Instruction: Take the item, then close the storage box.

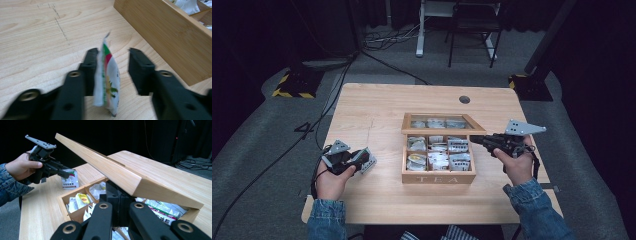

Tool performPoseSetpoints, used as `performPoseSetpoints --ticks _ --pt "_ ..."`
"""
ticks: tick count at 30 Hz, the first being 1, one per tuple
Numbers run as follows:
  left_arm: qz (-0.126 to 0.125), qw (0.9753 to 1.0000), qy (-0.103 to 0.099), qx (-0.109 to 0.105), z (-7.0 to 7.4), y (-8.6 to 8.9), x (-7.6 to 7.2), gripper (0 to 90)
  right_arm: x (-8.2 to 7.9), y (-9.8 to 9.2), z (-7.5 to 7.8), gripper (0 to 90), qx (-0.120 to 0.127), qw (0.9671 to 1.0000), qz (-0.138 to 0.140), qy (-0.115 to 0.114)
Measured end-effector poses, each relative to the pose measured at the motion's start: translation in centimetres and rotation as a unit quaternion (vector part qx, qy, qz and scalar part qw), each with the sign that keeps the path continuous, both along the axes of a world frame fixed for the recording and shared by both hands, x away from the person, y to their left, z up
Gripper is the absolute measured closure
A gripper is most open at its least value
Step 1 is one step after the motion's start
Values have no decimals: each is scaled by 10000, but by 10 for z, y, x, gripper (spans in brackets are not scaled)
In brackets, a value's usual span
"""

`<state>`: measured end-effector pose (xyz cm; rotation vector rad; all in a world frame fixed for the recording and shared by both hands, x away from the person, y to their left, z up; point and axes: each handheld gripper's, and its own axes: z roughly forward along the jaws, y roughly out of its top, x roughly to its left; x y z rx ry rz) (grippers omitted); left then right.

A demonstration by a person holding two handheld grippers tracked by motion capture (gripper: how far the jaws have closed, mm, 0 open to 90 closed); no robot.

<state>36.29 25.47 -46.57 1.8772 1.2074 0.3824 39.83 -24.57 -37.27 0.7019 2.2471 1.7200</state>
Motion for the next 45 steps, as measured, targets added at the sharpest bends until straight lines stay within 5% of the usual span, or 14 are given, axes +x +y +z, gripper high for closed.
performPoseSetpoints --ticks 5,9,15,26,45 --pt "144 9997 -54 184 4 2 -2 329 0 0 0 900 2 10000 5 4" --pt "246 9991 -231 274 12 3 -5 289 0 0 0 900 0 10000 9 7" --pt "271 9986 -341 312 20 4 -9 285 0 0 0 900 -3 10000 11 6" --pt "-114 9984 -459 307 38 -12 -15 288 -2 -2 1 900 -32 10000 -10 6" --pt "110 9983 -447 344 43 -3 -19 296 -14 -11 4 900 -378 9988 28 297"
